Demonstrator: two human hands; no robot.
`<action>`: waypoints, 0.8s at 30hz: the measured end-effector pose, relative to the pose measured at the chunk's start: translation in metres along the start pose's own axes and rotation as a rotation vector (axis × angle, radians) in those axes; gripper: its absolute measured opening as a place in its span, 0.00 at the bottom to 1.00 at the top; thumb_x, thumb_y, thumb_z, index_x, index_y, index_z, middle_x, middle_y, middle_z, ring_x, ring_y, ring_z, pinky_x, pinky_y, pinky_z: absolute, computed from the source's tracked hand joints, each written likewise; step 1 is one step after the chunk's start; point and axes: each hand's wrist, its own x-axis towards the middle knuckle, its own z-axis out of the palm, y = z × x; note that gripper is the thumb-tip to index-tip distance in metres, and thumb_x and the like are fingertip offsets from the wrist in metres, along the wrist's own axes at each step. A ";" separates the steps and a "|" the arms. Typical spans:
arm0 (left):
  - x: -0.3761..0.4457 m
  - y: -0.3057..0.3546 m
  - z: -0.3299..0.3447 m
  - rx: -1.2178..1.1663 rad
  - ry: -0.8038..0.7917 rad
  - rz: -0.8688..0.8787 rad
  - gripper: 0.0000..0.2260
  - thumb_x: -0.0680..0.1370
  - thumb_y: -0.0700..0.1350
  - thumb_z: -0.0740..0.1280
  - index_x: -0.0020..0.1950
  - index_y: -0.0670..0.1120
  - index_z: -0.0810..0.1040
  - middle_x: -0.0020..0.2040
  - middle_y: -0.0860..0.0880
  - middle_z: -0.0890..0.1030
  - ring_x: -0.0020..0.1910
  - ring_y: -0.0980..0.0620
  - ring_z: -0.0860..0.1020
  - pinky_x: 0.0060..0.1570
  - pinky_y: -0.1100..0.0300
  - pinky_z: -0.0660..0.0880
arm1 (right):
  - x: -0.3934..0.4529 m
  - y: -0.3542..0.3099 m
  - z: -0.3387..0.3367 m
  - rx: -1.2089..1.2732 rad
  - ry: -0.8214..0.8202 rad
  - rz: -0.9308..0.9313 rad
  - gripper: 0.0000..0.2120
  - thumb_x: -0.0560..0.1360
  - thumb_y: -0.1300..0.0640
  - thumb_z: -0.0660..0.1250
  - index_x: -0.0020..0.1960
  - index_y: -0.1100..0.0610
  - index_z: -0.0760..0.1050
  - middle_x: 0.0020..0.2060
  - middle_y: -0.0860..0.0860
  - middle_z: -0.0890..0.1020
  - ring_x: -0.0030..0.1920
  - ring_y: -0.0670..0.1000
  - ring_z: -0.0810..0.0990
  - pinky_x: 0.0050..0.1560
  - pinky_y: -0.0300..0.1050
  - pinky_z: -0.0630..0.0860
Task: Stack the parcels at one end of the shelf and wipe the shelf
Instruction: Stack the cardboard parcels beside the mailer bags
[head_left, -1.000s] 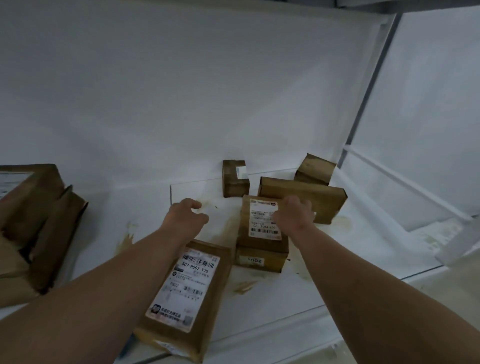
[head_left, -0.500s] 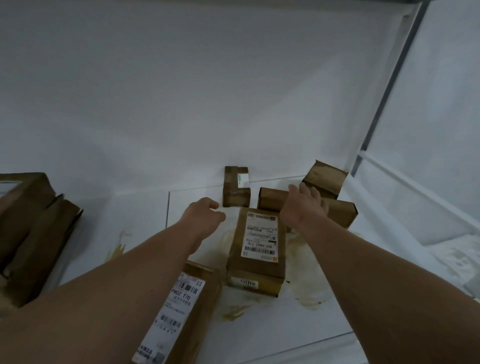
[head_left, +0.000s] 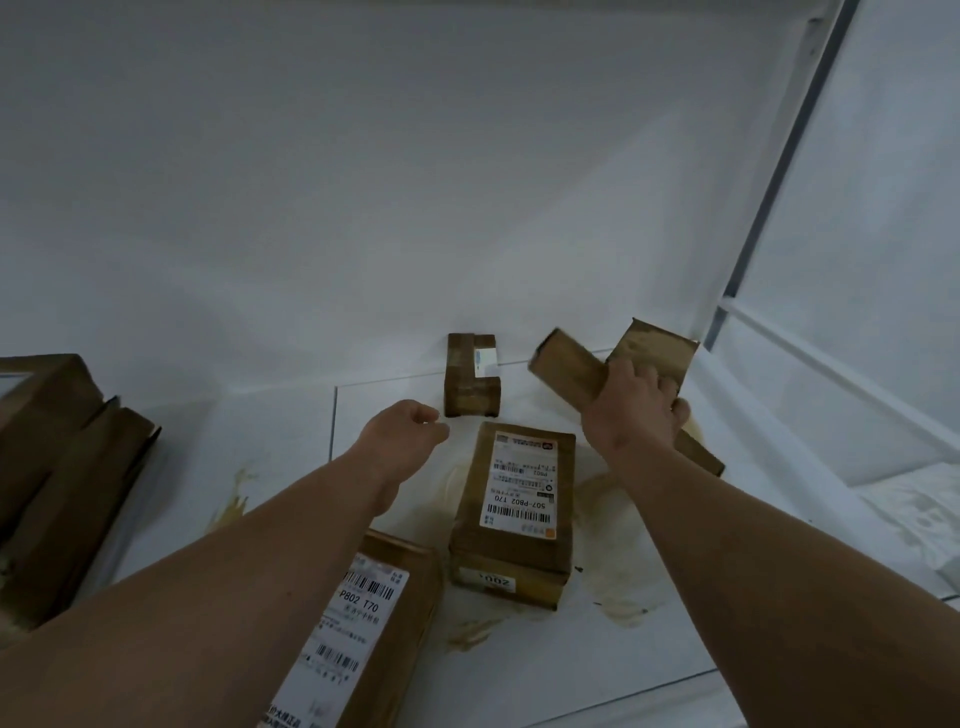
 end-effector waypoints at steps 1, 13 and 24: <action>0.000 0.001 -0.002 -0.044 0.002 -0.003 0.18 0.80 0.49 0.64 0.69 0.47 0.72 0.66 0.47 0.73 0.58 0.52 0.71 0.59 0.56 0.68 | -0.001 -0.004 -0.004 0.062 0.042 -0.047 0.17 0.73 0.58 0.63 0.61 0.52 0.69 0.60 0.54 0.72 0.63 0.59 0.67 0.67 0.58 0.60; -0.021 0.004 -0.045 -0.779 -0.042 -0.182 0.19 0.75 0.54 0.71 0.61 0.45 0.76 0.56 0.43 0.81 0.50 0.44 0.82 0.42 0.49 0.81 | -0.068 -0.049 0.021 -0.124 0.293 -0.882 0.22 0.66 0.62 0.73 0.56 0.48 0.72 0.55 0.52 0.75 0.57 0.56 0.75 0.63 0.55 0.70; -0.044 -0.036 -0.127 -0.777 0.017 0.072 0.20 0.73 0.30 0.67 0.60 0.47 0.75 0.52 0.46 0.81 0.54 0.43 0.79 0.43 0.50 0.78 | -0.092 -0.094 0.012 0.417 0.100 -0.132 0.19 0.73 0.57 0.63 0.63 0.53 0.69 0.61 0.52 0.72 0.63 0.56 0.69 0.64 0.55 0.67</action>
